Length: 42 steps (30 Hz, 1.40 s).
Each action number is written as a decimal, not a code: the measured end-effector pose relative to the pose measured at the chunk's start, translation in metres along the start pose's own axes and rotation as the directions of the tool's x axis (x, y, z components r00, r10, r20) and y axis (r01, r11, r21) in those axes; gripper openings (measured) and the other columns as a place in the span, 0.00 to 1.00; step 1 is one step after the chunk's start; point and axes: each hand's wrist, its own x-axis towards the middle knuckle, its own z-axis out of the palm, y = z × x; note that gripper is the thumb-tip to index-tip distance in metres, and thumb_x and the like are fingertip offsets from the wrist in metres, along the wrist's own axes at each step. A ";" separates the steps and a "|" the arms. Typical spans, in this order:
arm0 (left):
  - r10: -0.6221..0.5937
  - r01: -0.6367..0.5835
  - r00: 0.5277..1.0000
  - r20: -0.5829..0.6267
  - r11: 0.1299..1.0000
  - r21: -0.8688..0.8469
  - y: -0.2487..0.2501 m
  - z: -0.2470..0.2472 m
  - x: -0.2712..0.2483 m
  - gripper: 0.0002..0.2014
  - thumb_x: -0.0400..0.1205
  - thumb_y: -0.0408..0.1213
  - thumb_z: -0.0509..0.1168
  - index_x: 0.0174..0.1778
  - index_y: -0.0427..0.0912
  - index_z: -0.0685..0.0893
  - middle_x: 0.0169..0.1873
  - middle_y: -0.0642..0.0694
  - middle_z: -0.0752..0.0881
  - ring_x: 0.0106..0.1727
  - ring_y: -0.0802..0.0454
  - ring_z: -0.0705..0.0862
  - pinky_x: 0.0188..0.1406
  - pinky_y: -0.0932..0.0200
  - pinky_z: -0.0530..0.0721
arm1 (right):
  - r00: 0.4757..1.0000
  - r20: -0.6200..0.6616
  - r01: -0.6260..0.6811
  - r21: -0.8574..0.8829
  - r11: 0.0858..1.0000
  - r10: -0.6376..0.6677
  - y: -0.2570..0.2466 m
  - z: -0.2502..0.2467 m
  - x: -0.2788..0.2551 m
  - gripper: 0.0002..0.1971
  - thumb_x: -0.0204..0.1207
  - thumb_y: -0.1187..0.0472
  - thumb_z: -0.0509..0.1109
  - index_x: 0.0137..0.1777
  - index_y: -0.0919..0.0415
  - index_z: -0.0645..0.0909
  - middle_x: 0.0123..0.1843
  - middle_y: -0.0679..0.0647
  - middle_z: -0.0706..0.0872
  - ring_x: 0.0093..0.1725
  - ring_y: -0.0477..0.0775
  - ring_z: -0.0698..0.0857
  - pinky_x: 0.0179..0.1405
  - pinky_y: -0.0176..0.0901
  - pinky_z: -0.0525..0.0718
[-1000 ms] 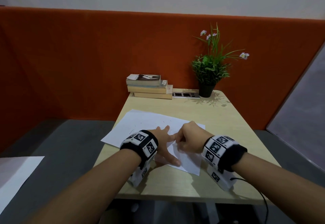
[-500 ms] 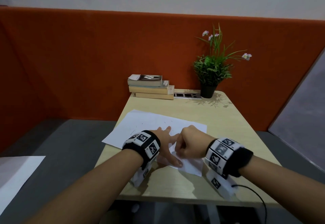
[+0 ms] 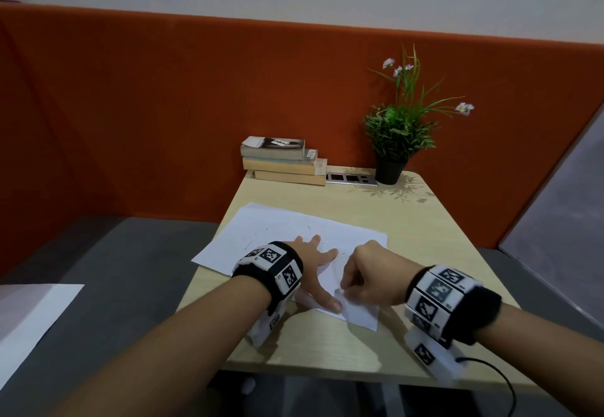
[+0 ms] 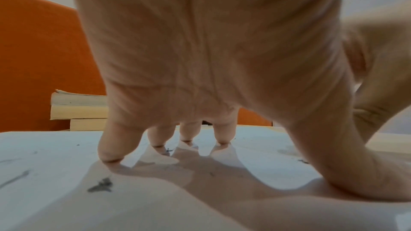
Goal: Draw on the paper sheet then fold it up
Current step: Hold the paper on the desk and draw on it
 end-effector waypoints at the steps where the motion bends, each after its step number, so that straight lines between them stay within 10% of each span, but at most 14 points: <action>1: -0.003 0.003 1.000 -0.001 1.000 -0.005 0.000 0.000 0.001 0.61 0.69 0.78 0.68 0.88 0.63 0.36 0.89 0.46 0.33 0.89 0.35 0.39 0.83 0.30 0.51 | 1.000 0.006 0.004 -0.006 1.000 -0.004 0.001 -0.002 0.000 0.04 0.74 0.61 0.76 0.43 0.55 0.93 0.35 0.43 0.90 0.38 0.44 0.89 0.39 0.35 0.88; 7: -0.029 0.028 1.000 0.007 0.999 0.035 0.002 -0.003 0.003 0.61 0.68 0.79 0.67 0.88 0.62 0.37 0.89 0.44 0.35 0.89 0.34 0.42 0.83 0.31 0.52 | 0.990 -0.128 -0.077 -0.071 0.994 0.068 0.011 -0.017 0.037 0.07 0.73 0.65 0.72 0.44 0.62 0.94 0.42 0.55 0.94 0.45 0.56 0.92 0.49 0.52 0.93; 14: -0.023 0.022 1.000 0.015 0.999 0.037 0.005 -0.005 0.001 0.62 0.70 0.77 0.67 0.89 0.59 0.36 0.89 0.42 0.35 0.89 0.33 0.42 0.83 0.32 0.54 | 1.000 0.000 -0.021 0.012 1.000 0.021 0.003 -0.003 -0.002 0.05 0.73 0.60 0.77 0.45 0.57 0.94 0.42 0.46 0.94 0.42 0.45 0.91 0.46 0.42 0.92; 23: -0.036 0.035 0.999 0.015 0.997 0.068 0.007 -0.008 -0.001 0.61 0.70 0.78 0.67 0.89 0.60 0.37 0.89 0.43 0.36 0.89 0.34 0.45 0.83 0.31 0.56 | 0.986 -0.129 -0.120 -0.088 0.989 0.108 0.007 -0.015 0.037 0.07 0.71 0.67 0.72 0.41 0.66 0.92 0.43 0.61 0.93 0.44 0.64 0.92 0.44 0.55 0.94; 30: -0.038 0.037 0.999 0.011 0.998 0.050 0.006 -0.005 0.001 0.61 0.70 0.78 0.66 0.89 0.60 0.36 0.89 0.43 0.34 0.89 0.34 0.42 0.83 0.32 0.54 | 0.999 0.026 -0.018 -0.054 0.998 0.019 -0.007 -0.006 -0.001 0.04 0.74 0.61 0.77 0.44 0.58 0.94 0.42 0.50 0.94 0.40 0.45 0.89 0.43 0.37 0.89; 37: -0.030 0.030 0.999 0.023 0.999 0.026 0.002 -0.004 0.002 0.61 0.69 0.79 0.66 0.88 0.62 0.36 0.88 0.45 0.33 0.89 0.35 0.41 0.83 0.30 0.51 | 0.982 -0.134 -0.137 -0.049 0.989 0.129 0.012 -0.018 0.035 0.07 0.72 0.66 0.73 0.43 0.69 0.91 0.46 0.65 0.93 0.50 0.67 0.91 0.48 0.58 0.94; 42: -0.018 0.018 1.000 0.020 1.000 0.022 0.002 -0.004 0.002 0.62 0.69 0.78 0.67 0.88 0.61 0.35 0.88 0.44 0.33 0.89 0.34 0.40 0.83 0.30 0.52 | 0.998 -0.027 -0.064 -0.008 0.998 0.064 0.000 -0.002 -0.002 0.07 0.74 0.59 0.75 0.39 0.60 0.93 0.38 0.51 0.94 0.40 0.50 0.92 0.43 0.43 0.92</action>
